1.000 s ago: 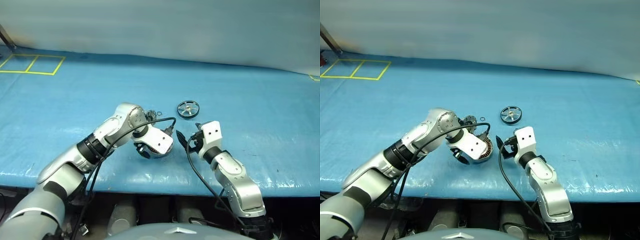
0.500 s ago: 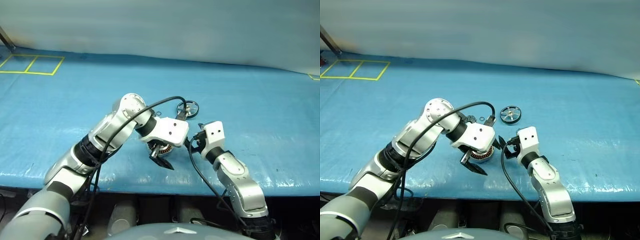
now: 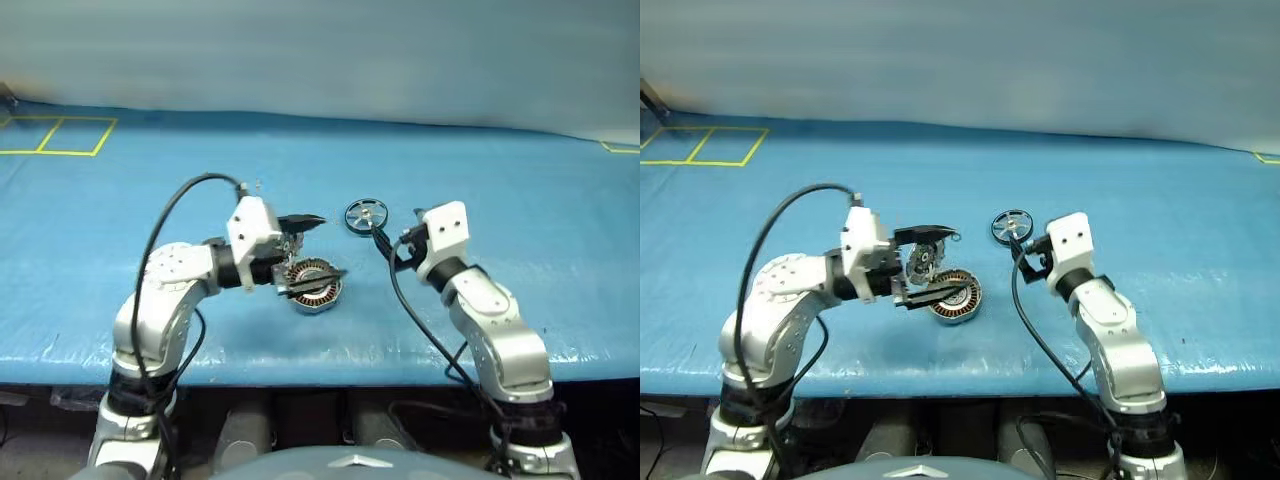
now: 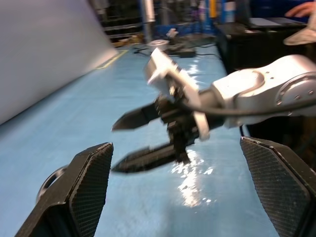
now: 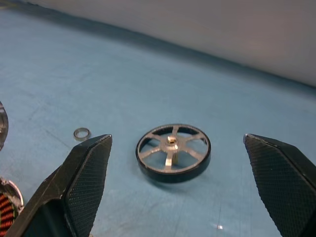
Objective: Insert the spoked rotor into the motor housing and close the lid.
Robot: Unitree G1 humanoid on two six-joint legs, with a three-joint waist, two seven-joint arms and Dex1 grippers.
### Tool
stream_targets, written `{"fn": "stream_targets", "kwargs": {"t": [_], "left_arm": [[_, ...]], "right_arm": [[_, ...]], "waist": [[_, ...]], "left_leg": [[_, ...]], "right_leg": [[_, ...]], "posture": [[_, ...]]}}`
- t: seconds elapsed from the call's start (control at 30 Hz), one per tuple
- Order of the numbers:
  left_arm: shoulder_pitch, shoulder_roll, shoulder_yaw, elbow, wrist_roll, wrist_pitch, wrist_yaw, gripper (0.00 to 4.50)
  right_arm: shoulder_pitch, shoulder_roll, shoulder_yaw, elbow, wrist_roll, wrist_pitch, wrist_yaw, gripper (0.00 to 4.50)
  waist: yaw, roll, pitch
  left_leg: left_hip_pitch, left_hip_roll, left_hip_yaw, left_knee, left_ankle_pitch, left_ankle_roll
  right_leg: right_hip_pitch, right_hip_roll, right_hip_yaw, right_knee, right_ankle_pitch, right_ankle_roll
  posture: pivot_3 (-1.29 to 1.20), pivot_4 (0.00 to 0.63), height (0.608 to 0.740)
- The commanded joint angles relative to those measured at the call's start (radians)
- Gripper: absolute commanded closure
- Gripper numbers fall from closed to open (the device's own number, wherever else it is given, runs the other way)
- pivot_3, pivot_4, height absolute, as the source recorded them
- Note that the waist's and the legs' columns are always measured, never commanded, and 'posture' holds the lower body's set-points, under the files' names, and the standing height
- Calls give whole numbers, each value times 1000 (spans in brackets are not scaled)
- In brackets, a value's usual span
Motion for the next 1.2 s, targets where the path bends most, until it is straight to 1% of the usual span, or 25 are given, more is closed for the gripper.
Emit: {"fn": "stream_targets", "kwargs": {"t": [0.03,0.1,0.2,0.27,0.3,0.4,0.53,0.7,0.87,1.0,1.2], "left_arm": [[99,14,41,-96,-32,-77,75,29],[204,29,50,-124,-7,-128,122,29],[325,11,89,-123,5,-212,209,29],[388,-18,116,-105,3,-274,269,29],[418,-24,119,-86,25,-327,293,29],[483,-50,112,-51,19,-410,328,29],[544,-50,80,-14,39,-521,346,29],[597,-43,34,27,66,-608,369,29],[625,-37,-11,93,96,-671,390,29],[631,-60,-37,149,88,-726,414,29],[630,-53,-76,202,85,-753,422,29]], "right_arm": [[-101,-12,29,53,-12,20,25,0],[-192,-20,64,135,-23,11,61,0],[-307,-15,113,276,-32,-19,120,0],[-376,-3,149,404,-50,-59,160,0],[-413,7,167,480,-61,-82,177,0],[-496,34,197,654,-82,-145,217,0],[-579,81,197,843,-76,-210,280,0],[-638,132,196,1040,-91,-296,308,0],[-660,181,182,1166,-106,-361,296,0],[-660,215,171,1213,-115,-390,278,0],[-660,247,163,1254,-129,-409,251,0]], "waist": [[5,0,0],[7,0,0],[1,1,1],[1,1,1],[1,1,1],[1,1,1],[-1,1,1],[-7,1,1],[-9,2,1],[-11,2,1],[-13,2,2]], "left_leg": [[0,0,-1,0,0,0],[1,0,-1,0,0,0],[2,-1,1,0,0,1],[2,0,1,-1,0,1],[2,0,0,-1,0,1],[2,0,0,-2,0,1],[2,0,1,-4,-1,1],[0,0,4,-7,0,1],[-1,0,5,-9,0,0],[-1,1,6,-9,0,0],[-2,1,6,-10,0,0]], "right_leg": [[1,0,-1,0,0,0],[2,-1,-1,-1,0,0],[2,-1,-1,-2,1,-1],[2,-1,-1,-3,1,-1],[2,-1,-2,-2,1,-1],[3,-2,-2,-3,2,-3],[2,-2,-3,-5,2,-3],[-2,-2,-2,-5,1,-3],[-5,-2,-2,-5,1,-4],[-6,-2,-2,-5,1,-4],[-6,-3,-2,-5,1,-4]], "posture": [[0,150,740],[0,150,740],[0,150,740],[0,150,740],[0,150,740],[0,150,740],[0,150,740],[0,150,740],[0,150,740],[0,150,740],[0,150,740]]}}
